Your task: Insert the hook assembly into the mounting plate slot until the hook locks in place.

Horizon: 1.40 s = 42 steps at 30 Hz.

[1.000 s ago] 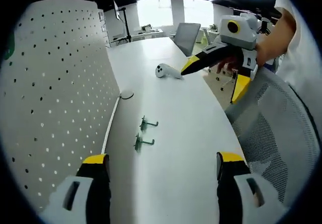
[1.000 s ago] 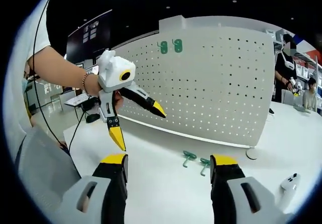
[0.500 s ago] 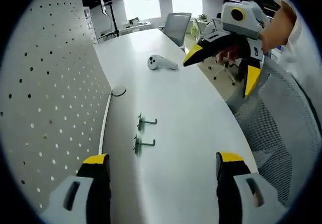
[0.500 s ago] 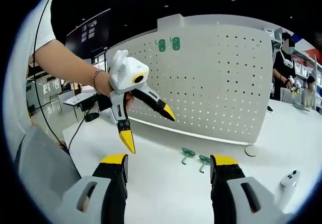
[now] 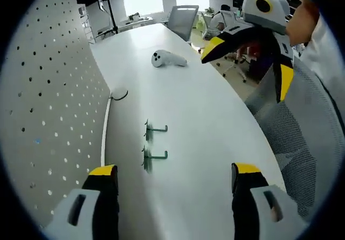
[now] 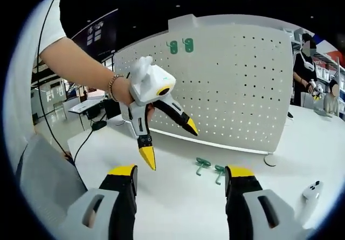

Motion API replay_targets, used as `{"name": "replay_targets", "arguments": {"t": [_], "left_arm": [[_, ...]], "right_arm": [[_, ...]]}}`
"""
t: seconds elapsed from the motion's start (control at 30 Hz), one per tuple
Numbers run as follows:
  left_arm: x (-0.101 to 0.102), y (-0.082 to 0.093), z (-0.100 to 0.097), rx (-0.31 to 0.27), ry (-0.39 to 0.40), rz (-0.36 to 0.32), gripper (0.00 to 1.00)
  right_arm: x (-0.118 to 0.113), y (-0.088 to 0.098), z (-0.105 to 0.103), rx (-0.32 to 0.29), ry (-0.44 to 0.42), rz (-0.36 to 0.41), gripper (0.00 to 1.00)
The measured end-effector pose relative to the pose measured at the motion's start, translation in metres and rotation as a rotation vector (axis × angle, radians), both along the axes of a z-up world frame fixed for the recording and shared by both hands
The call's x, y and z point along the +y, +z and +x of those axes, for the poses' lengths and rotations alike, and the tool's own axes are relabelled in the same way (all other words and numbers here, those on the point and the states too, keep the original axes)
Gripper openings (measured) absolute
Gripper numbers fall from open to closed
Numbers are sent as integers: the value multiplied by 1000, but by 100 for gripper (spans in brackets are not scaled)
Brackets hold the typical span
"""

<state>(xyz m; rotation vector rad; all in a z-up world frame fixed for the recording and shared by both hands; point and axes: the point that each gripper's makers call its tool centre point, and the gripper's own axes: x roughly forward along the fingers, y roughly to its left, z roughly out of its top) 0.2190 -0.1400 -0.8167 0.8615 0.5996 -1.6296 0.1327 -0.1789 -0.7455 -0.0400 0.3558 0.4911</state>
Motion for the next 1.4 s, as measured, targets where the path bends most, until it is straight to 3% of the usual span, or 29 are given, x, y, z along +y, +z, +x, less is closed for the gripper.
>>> {"name": "replay_targets", "arguments": {"t": [1.0,1.4], "left_arm": [[-24,-49,6,13,-81,138,87],[-21,-62,10,3,-108,200,87]], "right_arm": [[0,-5,-1,17,-3,-10,65],[-1,-8,-1,40,-17,7,66]]}}
